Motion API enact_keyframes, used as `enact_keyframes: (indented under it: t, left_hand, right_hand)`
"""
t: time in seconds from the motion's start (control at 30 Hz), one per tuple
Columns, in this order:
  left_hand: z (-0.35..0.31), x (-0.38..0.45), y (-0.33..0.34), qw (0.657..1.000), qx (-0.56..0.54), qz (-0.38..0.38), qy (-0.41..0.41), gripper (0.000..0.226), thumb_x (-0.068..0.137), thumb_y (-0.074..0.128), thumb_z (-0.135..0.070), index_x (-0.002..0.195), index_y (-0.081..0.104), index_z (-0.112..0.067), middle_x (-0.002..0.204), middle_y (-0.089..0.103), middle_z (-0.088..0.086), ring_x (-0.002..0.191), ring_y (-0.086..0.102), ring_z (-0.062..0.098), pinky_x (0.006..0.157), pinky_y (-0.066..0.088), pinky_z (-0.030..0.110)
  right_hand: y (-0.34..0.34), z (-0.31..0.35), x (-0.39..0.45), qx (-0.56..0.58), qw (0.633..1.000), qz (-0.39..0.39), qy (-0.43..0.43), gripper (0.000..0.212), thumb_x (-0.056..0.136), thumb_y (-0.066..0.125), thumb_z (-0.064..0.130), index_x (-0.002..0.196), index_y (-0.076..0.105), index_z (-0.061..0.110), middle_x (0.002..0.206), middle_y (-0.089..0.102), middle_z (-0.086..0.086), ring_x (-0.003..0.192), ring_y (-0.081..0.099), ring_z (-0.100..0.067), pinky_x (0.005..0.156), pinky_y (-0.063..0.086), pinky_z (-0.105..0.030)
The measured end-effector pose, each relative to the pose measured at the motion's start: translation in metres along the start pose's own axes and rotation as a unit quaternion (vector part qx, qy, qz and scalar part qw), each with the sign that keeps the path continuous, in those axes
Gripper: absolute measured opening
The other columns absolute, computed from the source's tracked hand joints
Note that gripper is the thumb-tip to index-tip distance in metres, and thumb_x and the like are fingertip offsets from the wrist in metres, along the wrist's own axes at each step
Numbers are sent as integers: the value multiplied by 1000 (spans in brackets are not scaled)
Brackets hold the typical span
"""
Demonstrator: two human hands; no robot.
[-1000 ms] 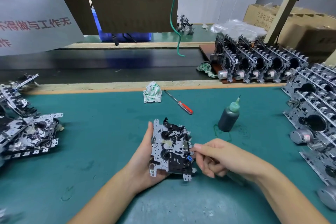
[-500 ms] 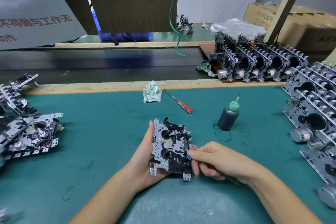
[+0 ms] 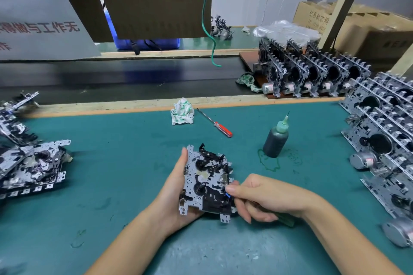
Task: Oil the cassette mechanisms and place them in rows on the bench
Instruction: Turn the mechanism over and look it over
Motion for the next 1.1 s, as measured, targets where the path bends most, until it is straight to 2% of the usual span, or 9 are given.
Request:
enact_keyframes:
  t: [0.13, 0.33, 0.53, 0.87, 0.93, 0.97, 1.0, 1.03, 1.1]
  left_hand:
    - [-1, -1, 1, 1000, 4, -4, -6, 79, 83, 36, -70, 109, 70, -4, 119, 64, 22, 104, 66, 34, 89, 47, 43]
    - [0, 1, 0, 1000, 0, -6, -6, 79, 82, 37, -71, 106, 72, -4, 118, 65, 22, 101, 67, 33, 87, 47, 43]
    - [0, 2, -2, 1000, 3, -10, -4, 77, 81, 37, -71, 99, 75, -7, 116, 67, 18, 99, 68, 30, 85, 48, 41]
    - [-1, -1, 0, 1000, 8, -26, 0, 78, 79, 41, -70, 108, 71, -4, 119, 64, 22, 104, 66, 34, 89, 47, 43]
    - [-1, 0, -1, 1000, 9, -28, 5, 77, 81, 40, -70, 108, 71, -5, 118, 64, 21, 105, 65, 34, 89, 47, 44]
    - [-2, 0, -1, 999, 10, -30, 8, 76, 82, 39, -70, 108, 71, -5, 118, 65, 21, 105, 65, 34, 91, 47, 43]
    - [-2, 0, -1, 999, 10, -32, 10, 75, 82, 40, -69, 106, 72, -5, 118, 65, 20, 106, 65, 33, 92, 47, 43]
    - [-2, 0, -2, 999, 9, -33, 12, 74, 82, 40, -69, 104, 73, -6, 117, 66, 19, 104, 65, 33, 91, 48, 43]
    - [-3, 0, -1, 999, 10, -32, 16, 72, 82, 40, -68, 99, 75, -7, 115, 67, 18, 99, 68, 31, 85, 49, 42]
  right_hand:
    - [0, -1, -3, 32, 999, -16, -5, 56, 100, 35, 39, 54, 53, 15, 32, 28, 7, 34, 22, -9, 42, 27, -19]
    - [-2, -1, -5, 48, 998, -36, -34, 47, 89, 42, 49, 57, 57, 17, 38, 30, 6, 36, 22, -8, 40, 23, -14]
    - [-4, -2, -5, 56, 997, -53, -26, 52, 101, 37, 31, 57, 56, 12, 32, 36, 7, 30, 27, -5, 44, 34, -7]
    - [2, -6, -2, 31, 999, -35, 6, 57, 101, 35, 37, 50, 50, 18, 33, 46, 4, 27, 35, -7, 35, 34, -18]
    - [0, -6, -1, 20, 998, -52, -1, 60, 101, 35, 38, 46, 49, 20, 30, 42, 4, 27, 32, -8, 50, 49, -26]
    - [-2, -6, 0, 12, 998, -62, -10, 61, 101, 34, 39, 45, 49, 19, 29, 39, 4, 28, 30, -10, 72, 55, -29]
    - [-3, -6, 1, 6, 998, -65, -18, 62, 101, 33, 39, 45, 48, 19, 27, 36, 4, 30, 28, -12, 93, 49, -28]
    - [-3, -6, 2, 4, 998, -63, -20, 63, 101, 33, 40, 44, 48, 18, 26, 34, 4, 31, 27, -14, 102, 41, -28]
    - [-4, -7, 3, -4, 998, -58, -14, 64, 101, 33, 41, 43, 46, 18, 26, 33, 3, 31, 27, -15, 105, 38, -30]
Point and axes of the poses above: each hand's wrist, its own x-axis towards the middle knuckle, its own y-axis out of the palm, z = x × y, the point moved 7 cm from there along x, towards the middle knuckle
